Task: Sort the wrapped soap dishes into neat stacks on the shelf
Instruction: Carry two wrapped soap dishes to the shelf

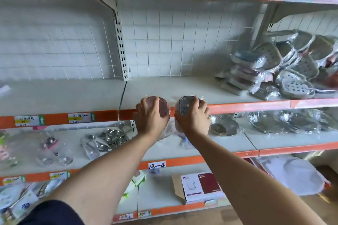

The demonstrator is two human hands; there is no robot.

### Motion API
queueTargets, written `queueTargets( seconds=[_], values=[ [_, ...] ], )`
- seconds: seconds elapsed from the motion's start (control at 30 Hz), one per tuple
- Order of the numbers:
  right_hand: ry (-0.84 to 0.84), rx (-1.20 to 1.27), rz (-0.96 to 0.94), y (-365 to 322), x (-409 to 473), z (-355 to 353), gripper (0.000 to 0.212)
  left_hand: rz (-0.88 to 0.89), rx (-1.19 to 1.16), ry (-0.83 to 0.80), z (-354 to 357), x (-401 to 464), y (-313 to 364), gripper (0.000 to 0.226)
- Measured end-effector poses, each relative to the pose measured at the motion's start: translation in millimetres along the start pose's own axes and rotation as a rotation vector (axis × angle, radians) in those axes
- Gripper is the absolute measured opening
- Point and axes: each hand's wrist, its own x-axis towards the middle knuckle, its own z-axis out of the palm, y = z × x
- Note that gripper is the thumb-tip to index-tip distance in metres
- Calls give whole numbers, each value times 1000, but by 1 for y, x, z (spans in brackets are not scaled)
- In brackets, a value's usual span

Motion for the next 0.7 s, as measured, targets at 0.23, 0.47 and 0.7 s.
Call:
queueTargets(
  seconds=[0.23, 0.47, 0.7],
  values=[
    [-140, 67, -95, 12, 96, 28, 78, -188, 69, -22, 48, 55, 32, 44],
    [-320, 10, -175, -6, 154, 62, 81, -358, 111, -133, 69, 109, 26, 43],
    [-432, -36, -153, -42, 187, 108, 73, -420, 89, -232, 85, 158, -2, 33]
  ],
)
